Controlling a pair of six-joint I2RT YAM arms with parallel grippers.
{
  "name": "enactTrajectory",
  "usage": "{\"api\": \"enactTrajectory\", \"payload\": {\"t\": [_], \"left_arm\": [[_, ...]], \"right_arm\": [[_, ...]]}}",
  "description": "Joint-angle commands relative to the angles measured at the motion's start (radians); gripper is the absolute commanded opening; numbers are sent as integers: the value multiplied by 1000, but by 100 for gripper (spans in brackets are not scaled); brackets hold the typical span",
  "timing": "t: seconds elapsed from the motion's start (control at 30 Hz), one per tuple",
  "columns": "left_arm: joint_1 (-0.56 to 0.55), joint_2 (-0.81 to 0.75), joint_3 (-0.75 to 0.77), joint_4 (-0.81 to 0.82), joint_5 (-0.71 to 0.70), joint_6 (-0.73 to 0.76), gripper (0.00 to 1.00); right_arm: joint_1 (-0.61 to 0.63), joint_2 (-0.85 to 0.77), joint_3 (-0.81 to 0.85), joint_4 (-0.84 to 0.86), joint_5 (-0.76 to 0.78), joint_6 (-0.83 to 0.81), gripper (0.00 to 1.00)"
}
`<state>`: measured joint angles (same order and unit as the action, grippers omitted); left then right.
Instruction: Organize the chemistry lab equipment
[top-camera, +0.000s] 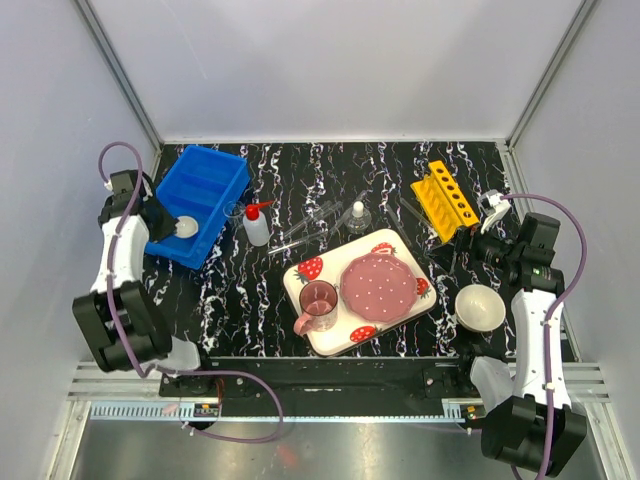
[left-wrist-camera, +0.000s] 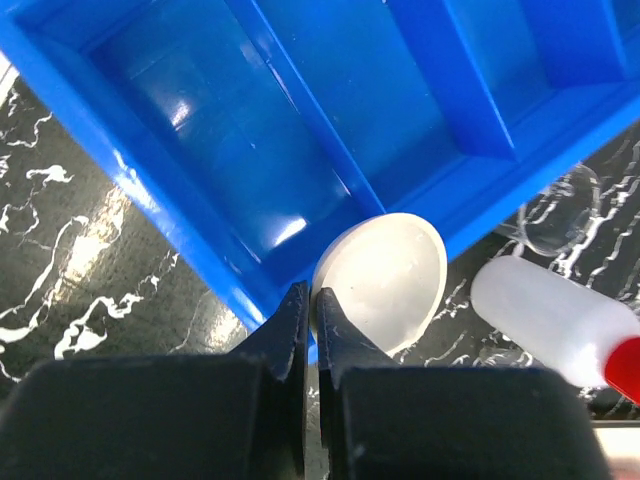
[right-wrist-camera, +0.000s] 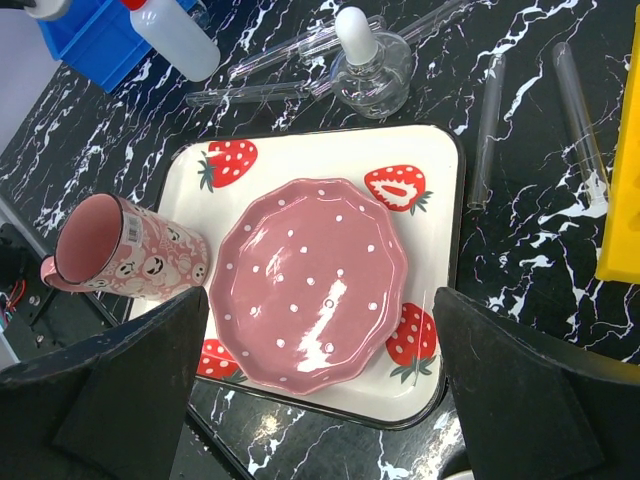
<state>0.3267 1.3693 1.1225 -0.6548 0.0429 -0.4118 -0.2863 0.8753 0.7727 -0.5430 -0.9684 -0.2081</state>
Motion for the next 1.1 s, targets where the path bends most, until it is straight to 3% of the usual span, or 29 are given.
{"api": "enactTrajectory", "payload": {"t": [0.0, 0.4, 0.6, 0.77, 0.93, 1.0, 1.07], "left_arm": [[6, 100, 89, 20, -40, 68, 0], [9, 313, 114, 35, -138, 85, 2], [14, 337, 131, 32, -152, 80, 28], [15, 243, 125, 29, -149, 65, 49], [14, 73, 97, 37, -51, 59, 72], [14, 22, 60, 49, 35, 61, 85], [12, -48, 31, 75, 140, 68, 93]], "right_arm": [[-2, -2, 17, 15, 19, -20, 100], [-4, -7, 23, 12, 46, -25, 100], [-4, -7, 23, 12, 51, -27, 100], [-8, -7, 23, 12, 45, -24, 100], [-8, -13, 20, 12, 30, -30, 100], [-11, -18, 19, 11, 27, -36, 100], [-10, -21, 17, 11, 11, -39, 100]]}}
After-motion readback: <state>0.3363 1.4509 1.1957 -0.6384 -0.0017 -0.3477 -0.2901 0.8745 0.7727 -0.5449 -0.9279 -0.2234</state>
